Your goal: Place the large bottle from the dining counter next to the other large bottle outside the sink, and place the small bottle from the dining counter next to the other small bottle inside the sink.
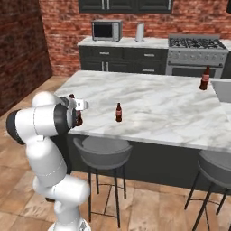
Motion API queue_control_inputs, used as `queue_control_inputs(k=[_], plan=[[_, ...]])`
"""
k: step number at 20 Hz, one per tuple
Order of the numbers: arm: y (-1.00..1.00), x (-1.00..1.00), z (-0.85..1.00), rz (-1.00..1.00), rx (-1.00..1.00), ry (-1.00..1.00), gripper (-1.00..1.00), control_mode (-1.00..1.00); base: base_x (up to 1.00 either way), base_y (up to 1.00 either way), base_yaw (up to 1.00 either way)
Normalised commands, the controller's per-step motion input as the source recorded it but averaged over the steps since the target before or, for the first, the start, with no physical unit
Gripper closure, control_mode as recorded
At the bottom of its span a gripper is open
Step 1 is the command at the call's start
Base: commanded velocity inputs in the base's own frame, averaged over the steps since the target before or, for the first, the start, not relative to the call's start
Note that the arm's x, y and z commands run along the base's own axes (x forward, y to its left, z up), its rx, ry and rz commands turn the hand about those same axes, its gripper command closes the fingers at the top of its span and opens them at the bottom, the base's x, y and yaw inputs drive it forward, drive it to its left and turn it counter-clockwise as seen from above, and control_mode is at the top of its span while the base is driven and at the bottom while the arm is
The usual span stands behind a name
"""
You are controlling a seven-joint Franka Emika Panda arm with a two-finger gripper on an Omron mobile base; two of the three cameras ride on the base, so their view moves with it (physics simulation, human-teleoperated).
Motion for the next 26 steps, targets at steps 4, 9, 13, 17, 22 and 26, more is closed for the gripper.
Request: queue_control_inputs(k=[4, 9, 13, 17, 22, 26], plan=[[0.00, 0.00, 0.00, 0.00, 0.00, 0.00, 1.00, 1.00, -0.08, 0.63, 0.01], [0.00, 0.00, 0.00, 0.00, 0.00, 0.00, 1.00, 1.00, 0.12, 0.82, 0.00], [0.00, 0.00, 0.00, 0.00, 0.00, 0.00, 1.00, 1.00, 0.22, 0.88, 0.00], [0.00, 0.00, 0.00, 0.00, 0.00, 0.00, 1.00, 1.00, 0.42, 0.80, 0.00], [0.00, 0.00, 0.00, 0.00, 0.00, 0.00, 1.00, 1.00, 0.65, 0.67, 0.00], [0.00, 0.00, 0.00, 0.00, 0.00, 0.00, 1.00, 1.00, 0.60, 0.77, 0.00]])
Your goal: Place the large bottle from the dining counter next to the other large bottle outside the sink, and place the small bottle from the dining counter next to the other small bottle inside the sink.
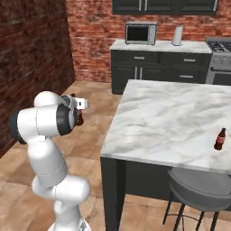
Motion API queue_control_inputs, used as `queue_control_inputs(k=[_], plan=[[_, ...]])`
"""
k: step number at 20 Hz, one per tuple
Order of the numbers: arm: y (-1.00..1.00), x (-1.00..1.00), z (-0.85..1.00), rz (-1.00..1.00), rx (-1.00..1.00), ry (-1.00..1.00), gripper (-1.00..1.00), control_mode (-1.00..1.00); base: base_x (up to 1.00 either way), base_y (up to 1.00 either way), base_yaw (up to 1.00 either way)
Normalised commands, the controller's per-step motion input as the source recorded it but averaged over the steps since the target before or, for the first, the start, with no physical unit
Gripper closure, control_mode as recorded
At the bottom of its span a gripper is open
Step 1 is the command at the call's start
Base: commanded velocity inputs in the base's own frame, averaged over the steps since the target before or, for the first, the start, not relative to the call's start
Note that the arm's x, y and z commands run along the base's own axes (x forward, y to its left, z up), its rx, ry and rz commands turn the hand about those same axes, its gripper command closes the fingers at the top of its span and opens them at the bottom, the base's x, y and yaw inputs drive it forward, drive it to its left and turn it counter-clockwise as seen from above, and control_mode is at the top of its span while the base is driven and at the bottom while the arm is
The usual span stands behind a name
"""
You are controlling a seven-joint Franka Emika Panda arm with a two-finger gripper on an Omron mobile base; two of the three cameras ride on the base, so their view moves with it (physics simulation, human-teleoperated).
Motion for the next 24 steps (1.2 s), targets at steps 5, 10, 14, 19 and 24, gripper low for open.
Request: queue_control_inputs(k=[5, 10, 14, 19, 24], plan=[[0.00, 0.00, 0.00, 0.00, 0.00, 0.00, 1.00, 1.00, 0.33, 0.93, 0.00], [0.00, 0.00, 0.00, 0.00, 0.00, 0.00, 1.00, 1.00, 0.41, 0.85, 0.00], [0.00, 0.00, 0.00, 0.00, 0.00, 0.00, 1.00, 1.00, 0.59, 0.56, 0.00], [0.00, 0.00, 0.00, 0.00, 0.00, 0.00, 1.00, 1.00, 0.73, 0.30, -0.06], [0.00, 0.00, 0.00, 0.00, 0.00, 0.00, 1.00, 1.00, 0.96, 0.12, -0.14]])
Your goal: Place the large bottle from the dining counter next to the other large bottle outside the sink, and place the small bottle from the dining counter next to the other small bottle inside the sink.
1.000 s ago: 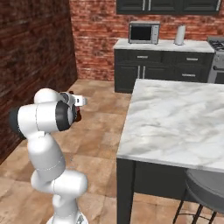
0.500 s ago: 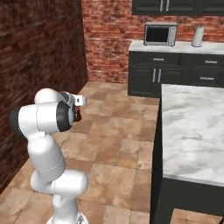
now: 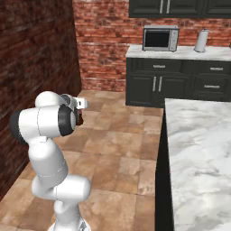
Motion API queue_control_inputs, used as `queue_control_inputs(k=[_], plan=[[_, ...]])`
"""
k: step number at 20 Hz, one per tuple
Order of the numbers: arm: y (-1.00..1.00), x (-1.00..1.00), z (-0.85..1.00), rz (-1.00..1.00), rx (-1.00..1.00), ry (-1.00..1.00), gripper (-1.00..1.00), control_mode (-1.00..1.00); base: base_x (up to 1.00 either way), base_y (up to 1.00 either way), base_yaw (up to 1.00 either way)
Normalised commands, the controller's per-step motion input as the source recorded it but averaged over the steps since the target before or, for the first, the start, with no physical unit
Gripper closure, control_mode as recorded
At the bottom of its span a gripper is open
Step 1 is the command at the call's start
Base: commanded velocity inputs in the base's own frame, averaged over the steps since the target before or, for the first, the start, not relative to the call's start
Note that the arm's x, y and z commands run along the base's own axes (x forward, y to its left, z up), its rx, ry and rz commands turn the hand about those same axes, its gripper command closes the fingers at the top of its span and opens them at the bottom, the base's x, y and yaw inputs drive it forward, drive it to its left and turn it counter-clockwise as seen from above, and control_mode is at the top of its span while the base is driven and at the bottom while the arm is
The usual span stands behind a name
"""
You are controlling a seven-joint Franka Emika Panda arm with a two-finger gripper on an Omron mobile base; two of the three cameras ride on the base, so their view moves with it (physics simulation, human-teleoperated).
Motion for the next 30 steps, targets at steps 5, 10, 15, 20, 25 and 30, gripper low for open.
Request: queue_control_inputs(k=[5, 10, 15, 20, 25, 30], plan=[[0.00, 0.00, 0.00, 0.00, 0.00, 0.00, 1.00, 1.00, 1.00, 0.10, -0.16], [0.00, 0.00, 0.00, 0.00, 0.00, 0.00, 1.00, 1.00, 0.99, 0.18, -0.16], [0.00, 0.00, 0.00, 0.00, 0.00, 0.00, 1.00, 1.00, 0.96, 0.30, -0.23], [0.00, 0.00, 0.00, 0.00, 0.00, 0.00, 1.00, 1.00, 0.88, 0.37, -0.35], [0.00, 0.00, 0.00, 0.00, 0.00, 0.00, 1.00, 1.00, 0.65, 0.43, -0.43], [0.00, 0.00, 0.00, 0.00, 0.00, 0.00, 1.00, 1.00, 0.56, 0.45, -0.45]])
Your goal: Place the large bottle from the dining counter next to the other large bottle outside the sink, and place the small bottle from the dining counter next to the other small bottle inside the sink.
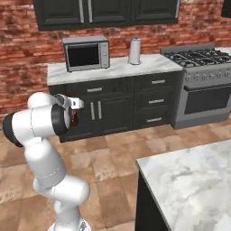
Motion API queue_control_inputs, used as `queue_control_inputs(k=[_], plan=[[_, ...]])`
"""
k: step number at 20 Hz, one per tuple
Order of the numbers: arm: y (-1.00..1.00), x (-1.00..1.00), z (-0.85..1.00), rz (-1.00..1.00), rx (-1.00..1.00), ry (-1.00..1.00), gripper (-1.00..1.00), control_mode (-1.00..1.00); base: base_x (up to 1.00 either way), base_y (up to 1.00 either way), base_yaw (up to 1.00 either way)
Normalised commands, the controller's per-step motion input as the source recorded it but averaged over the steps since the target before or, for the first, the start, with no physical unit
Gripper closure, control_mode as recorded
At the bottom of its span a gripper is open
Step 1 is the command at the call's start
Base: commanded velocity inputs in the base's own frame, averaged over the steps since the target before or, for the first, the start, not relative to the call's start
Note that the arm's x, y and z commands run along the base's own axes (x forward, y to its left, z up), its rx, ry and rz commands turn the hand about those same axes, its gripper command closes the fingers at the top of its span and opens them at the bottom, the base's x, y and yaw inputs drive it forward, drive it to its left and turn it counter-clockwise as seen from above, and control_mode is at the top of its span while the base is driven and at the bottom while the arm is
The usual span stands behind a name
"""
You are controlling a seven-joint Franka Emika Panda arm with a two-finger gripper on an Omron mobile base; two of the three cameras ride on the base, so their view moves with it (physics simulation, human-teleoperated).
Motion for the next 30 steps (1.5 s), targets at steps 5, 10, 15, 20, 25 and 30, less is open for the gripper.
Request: queue_control_inputs(k=[5, 10, 15, 20, 25, 30], plan=[[0.00, 0.00, 0.00, 0.00, 0.00, 0.00, 1.00, 1.00, 0.54, 0.56, -0.45], [0.00, 0.00, 0.00, 0.00, 0.00, 0.00, 1.00, 1.00, 0.41, 0.58, -0.50], [0.00, 0.00, 0.00, 0.00, 0.00, 0.00, 1.00, 1.00, 0.39, 0.55, -0.50], [0.00, 0.00, 0.00, 0.00, 0.00, 0.00, 1.00, 1.00, 0.71, 0.45, -0.45], [0.00, 0.00, 0.00, 0.00, 0.00, 0.00, 1.00, 1.00, 0.77, 0.42, -0.44], [0.00, 0.00, 0.00, 0.00, 0.00, 0.00, 1.00, 1.00, 0.71, 0.43, -0.45]])
